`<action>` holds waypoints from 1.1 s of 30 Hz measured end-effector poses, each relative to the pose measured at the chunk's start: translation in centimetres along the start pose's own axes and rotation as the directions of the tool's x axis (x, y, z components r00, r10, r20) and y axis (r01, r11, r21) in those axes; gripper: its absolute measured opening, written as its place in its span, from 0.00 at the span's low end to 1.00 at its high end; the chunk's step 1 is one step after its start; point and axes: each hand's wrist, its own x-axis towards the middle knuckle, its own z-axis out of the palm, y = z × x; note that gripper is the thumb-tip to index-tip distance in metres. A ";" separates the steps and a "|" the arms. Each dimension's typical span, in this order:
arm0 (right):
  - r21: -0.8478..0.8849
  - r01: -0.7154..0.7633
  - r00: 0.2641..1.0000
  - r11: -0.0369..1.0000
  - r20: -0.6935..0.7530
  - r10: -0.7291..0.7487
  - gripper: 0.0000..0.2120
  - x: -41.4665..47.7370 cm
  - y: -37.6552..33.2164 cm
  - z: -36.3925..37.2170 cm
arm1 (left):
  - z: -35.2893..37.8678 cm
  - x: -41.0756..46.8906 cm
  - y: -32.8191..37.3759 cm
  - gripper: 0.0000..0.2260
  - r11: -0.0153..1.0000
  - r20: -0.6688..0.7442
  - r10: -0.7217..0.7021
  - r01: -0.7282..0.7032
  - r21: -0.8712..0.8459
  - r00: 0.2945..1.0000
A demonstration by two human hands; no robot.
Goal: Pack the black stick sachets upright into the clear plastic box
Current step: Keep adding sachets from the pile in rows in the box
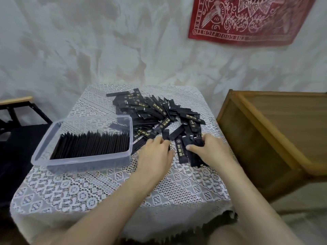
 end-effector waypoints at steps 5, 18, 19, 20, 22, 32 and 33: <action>0.062 -0.014 0.995 0.998 0.101 0.007 0.26 0.2 -1.5 0.9 | 1.0 -0.4 -0.4 0.19 0.990 -0.019 0.057 -0.054 0.133 0.998; 0.533 0.063 0.966 0.844 0.178 -0.185 0.09 -0.4 -1.8 1.3 | -0.5 -2.3 -1.0 0.17 1.000 -0.017 0.012 -0.012 -0.025 1.000; 0.555 0.056 0.967 0.830 0.178 -0.185 0.12 -0.5 -1.6 1.4 | -0.3 -2.3 -1.0 0.16 0.999 -0.019 0.010 -0.011 -0.052 1.000; 0.568 0.051 0.964 0.822 0.186 -0.188 0.14 -0.6 -1.4 1.4 | -0.3 -2.3 -1.0 0.16 0.997 -0.024 0.005 -0.007 -0.079 1.000; 0.586 0.069 0.952 0.807 0.203 -0.229 0.15 -0.9 -1.3 1.4 | -0.3 -2.4 -1.1 0.15 0.988 -0.030 -0.004 0.000 -0.153 1.000; 0.789 0.067 0.927 0.611 0.177 -0.330 0.07 -2.4 -3.0 1.9 | -1.5 -2.2 -1.0 0.08 0.635 0.174 -0.233 0.285 -0.718 0.957; 0.810 0.054 0.929 0.583 0.173 -0.326 0.06 -2.6 -3.2 1.9 | -1.5 -2.3 -0.9 0.07 0.577 0.203 -0.231 0.302 -0.759 0.951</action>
